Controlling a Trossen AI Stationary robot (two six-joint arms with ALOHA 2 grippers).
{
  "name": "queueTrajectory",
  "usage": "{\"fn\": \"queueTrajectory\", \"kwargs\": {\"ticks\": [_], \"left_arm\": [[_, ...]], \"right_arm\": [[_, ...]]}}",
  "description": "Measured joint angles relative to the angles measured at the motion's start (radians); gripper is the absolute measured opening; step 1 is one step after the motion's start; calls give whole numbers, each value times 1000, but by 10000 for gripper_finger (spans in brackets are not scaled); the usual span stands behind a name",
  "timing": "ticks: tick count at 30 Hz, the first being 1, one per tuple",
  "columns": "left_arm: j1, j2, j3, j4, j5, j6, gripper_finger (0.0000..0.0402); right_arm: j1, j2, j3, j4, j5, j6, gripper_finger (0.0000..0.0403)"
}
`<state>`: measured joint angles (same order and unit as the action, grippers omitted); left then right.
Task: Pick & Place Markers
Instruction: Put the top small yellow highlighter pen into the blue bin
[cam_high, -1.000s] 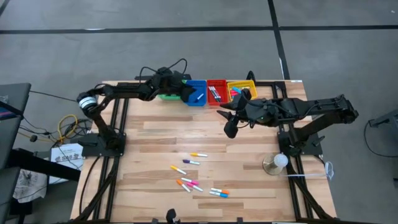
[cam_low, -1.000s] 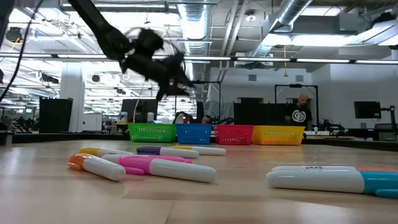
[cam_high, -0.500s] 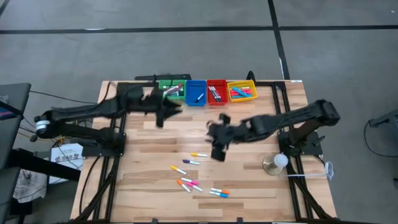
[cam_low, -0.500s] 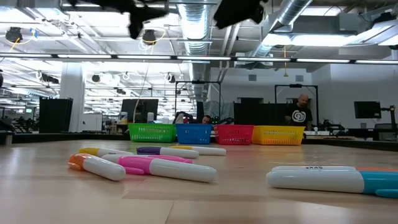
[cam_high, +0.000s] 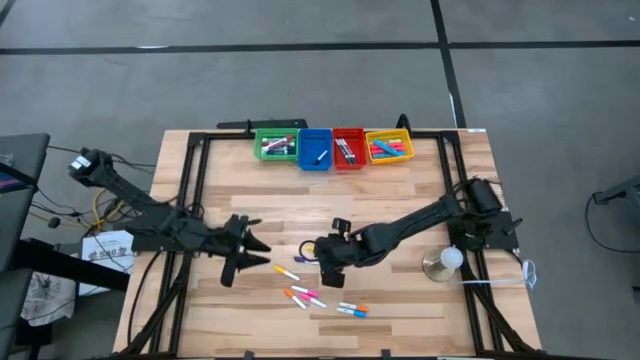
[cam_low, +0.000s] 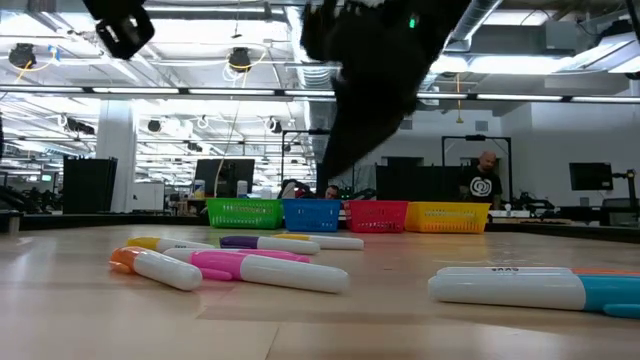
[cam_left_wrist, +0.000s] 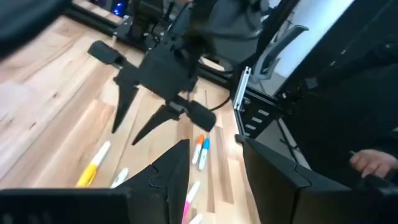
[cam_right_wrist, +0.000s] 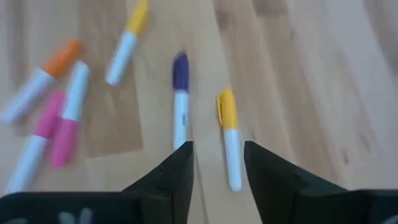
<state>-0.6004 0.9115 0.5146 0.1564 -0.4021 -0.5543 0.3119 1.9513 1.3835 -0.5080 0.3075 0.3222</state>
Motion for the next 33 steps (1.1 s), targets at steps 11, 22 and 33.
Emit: {"fn": "queueTrajectory", "kwargs": {"ticks": [11, 22, 33], "left_arm": [[-28, 49, -3, 1, -62, 24, 149], [-28, 51, -3, -6, -16, 86, 149], [-28, 55, -45, -5, -16, 38, 149]], "right_arm": [[-63, 115, 1, 86, -73, 31, 187], [-122, 130, 19, 78, -152, 9, 172], [-147, 207, 26, 48, -165, -42, 154]]}}
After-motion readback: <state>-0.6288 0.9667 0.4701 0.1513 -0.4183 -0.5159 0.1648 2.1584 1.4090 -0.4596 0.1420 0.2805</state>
